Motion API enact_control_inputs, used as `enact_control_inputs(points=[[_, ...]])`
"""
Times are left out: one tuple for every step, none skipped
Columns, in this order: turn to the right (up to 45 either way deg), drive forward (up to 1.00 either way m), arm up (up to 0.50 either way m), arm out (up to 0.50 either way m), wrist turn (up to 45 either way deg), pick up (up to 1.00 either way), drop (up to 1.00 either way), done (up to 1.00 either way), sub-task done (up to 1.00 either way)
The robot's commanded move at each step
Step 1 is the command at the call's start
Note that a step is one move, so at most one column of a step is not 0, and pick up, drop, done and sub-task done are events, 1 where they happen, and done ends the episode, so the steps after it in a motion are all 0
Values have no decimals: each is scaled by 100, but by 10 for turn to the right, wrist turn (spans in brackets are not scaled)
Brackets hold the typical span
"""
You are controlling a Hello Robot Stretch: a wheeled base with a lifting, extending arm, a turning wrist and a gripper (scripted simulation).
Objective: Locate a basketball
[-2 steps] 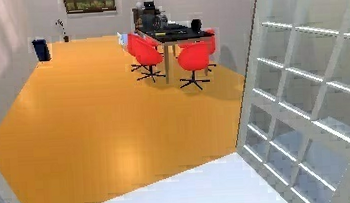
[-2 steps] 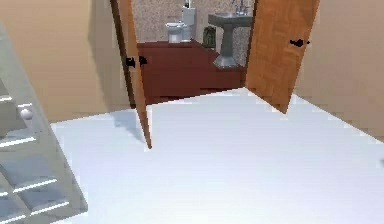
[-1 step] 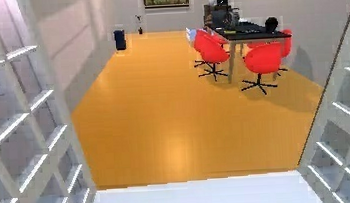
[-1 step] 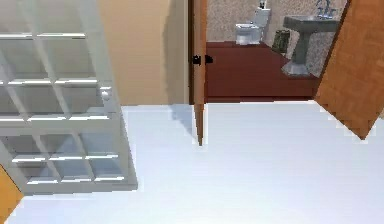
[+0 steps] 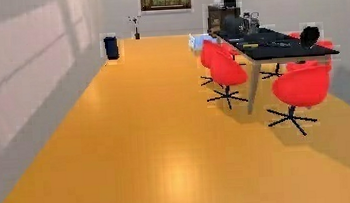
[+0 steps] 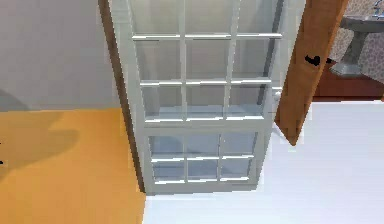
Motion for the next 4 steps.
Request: enact_control_inputs(points=[[0, 100, 0, 0, 0, 0, 0, 0, 0], [0, 100, 0, 0, 0, 0, 0, 0, 0], [-30, 0, 0, 0, 0, 0, 0, 0, 0], [0, 100, 0, 0, 0, 0, 0, 0, 0]])
